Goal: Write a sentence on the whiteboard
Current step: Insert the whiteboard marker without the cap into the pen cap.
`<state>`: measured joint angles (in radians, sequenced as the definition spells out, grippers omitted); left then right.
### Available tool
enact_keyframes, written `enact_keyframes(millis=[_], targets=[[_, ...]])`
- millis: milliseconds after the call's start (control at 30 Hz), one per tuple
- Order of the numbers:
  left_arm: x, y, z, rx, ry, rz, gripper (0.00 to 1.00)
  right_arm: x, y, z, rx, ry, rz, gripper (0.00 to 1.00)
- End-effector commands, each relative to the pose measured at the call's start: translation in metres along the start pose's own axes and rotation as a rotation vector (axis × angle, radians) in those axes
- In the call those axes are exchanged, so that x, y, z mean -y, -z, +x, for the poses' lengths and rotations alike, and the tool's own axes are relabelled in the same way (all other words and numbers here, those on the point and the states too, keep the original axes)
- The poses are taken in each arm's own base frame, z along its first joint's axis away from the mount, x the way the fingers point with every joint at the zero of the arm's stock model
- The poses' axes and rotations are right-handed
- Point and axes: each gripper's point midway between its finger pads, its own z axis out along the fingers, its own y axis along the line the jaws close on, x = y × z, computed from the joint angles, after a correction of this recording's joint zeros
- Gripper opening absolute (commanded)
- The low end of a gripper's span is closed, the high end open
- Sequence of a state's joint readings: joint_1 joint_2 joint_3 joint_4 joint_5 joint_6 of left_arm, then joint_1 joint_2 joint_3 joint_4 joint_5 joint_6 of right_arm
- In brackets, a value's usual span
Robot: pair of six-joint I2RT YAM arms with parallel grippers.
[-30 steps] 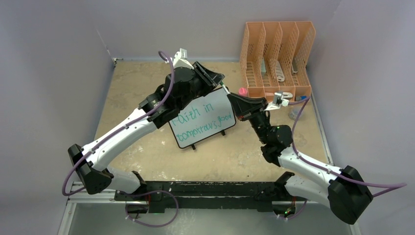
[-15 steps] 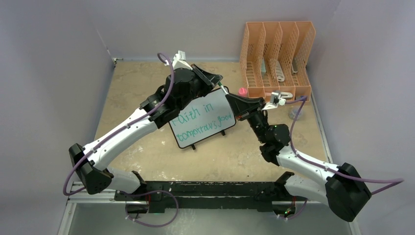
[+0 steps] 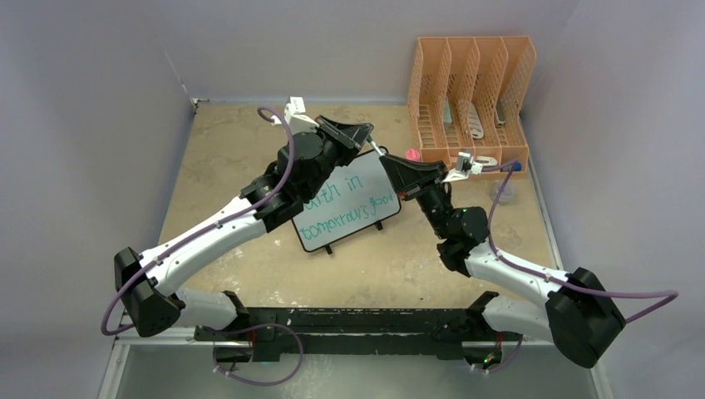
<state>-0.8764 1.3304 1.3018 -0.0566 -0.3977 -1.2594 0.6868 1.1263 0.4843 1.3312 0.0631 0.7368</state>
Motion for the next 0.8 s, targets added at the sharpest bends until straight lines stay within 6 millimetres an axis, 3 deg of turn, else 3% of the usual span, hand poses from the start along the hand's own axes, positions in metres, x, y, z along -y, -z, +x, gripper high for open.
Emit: enact_keyframes(millis=[0,267,633,767], targets=[[0.022,0.041,0.093,-0.346,0.008,0.162,0.0,-0.023,-0.023,-0.039,0.132,-0.069,-0.032,0.0],[0.03,0.058,0.108,-0.373,-0.011,0.295,0.0,-0.02,-0.02,-0.031,0.096,-0.087,-0.019,0.0],[0.019,0.045,0.051,-0.125,0.004,0.221,0.0,-0.016,0.001,-0.017,-0.016,0.001,0.012,0.0],[0.012,0.036,0.03,-0.033,0.023,0.181,0.0,-0.015,0.011,-0.01,-0.077,0.034,0.028,0.13]])
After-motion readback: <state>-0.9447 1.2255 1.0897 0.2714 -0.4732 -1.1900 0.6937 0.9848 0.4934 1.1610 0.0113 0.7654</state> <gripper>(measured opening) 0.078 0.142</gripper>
